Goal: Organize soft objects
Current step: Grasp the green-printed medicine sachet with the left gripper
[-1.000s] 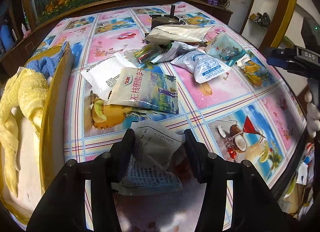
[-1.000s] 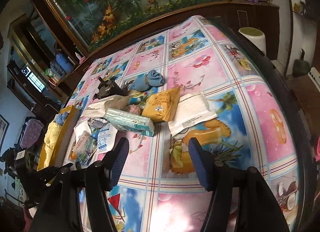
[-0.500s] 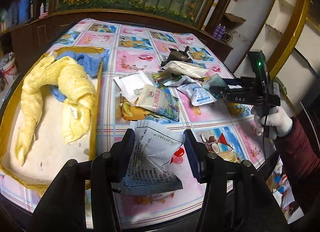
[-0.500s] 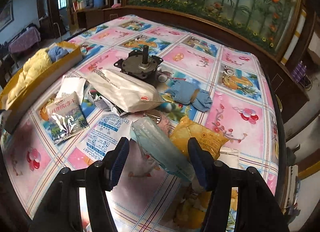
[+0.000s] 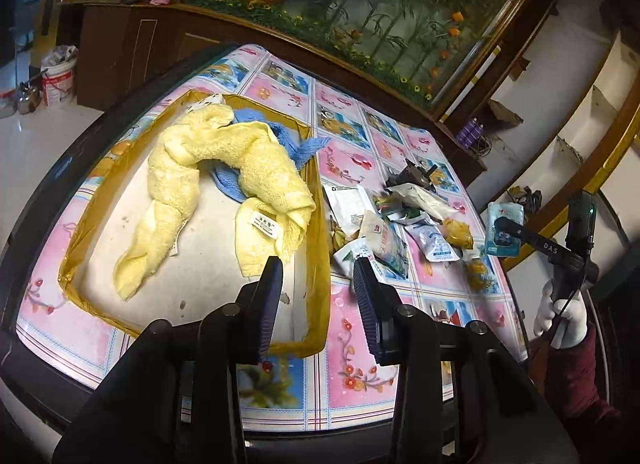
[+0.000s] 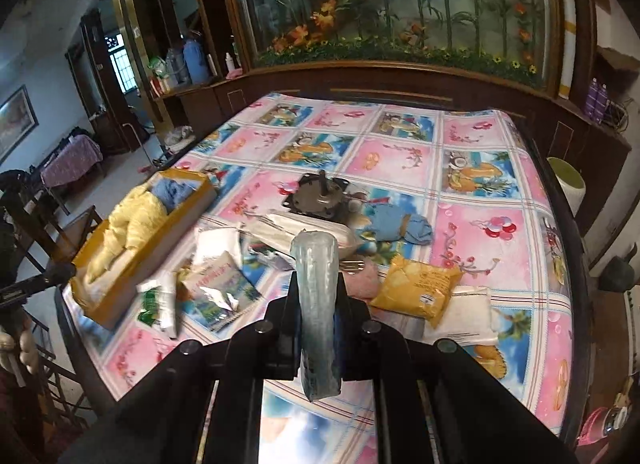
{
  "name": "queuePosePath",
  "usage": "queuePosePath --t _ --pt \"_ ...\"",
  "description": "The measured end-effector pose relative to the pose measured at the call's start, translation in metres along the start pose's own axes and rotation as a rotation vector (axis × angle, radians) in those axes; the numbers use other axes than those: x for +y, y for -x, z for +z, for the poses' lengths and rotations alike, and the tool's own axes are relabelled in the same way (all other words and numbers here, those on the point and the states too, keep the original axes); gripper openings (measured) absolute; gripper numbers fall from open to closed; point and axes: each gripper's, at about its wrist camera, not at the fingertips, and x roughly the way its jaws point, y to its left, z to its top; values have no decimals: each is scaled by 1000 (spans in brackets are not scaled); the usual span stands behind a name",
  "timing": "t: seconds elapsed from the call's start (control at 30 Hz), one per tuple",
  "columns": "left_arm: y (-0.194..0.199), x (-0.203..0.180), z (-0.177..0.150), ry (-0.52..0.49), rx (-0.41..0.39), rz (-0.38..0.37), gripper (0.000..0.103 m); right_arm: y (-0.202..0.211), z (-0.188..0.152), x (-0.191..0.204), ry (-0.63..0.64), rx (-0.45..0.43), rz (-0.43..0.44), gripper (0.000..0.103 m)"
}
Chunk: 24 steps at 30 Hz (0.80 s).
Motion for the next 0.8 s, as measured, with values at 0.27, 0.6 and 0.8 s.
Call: queuePosePath --t 0.27,0.6,0.8 --pt "-48 -81 -25 -215 166 -50 45 -19 -22 44 -10 65 168 10" --pt "-156 -107 -4 -318 199 281 47 -16 -42 43 -43 85 232 10" --pt "-183 -118 -18 -428 192 394 87 -20 -44 36 -71 85 261 11"
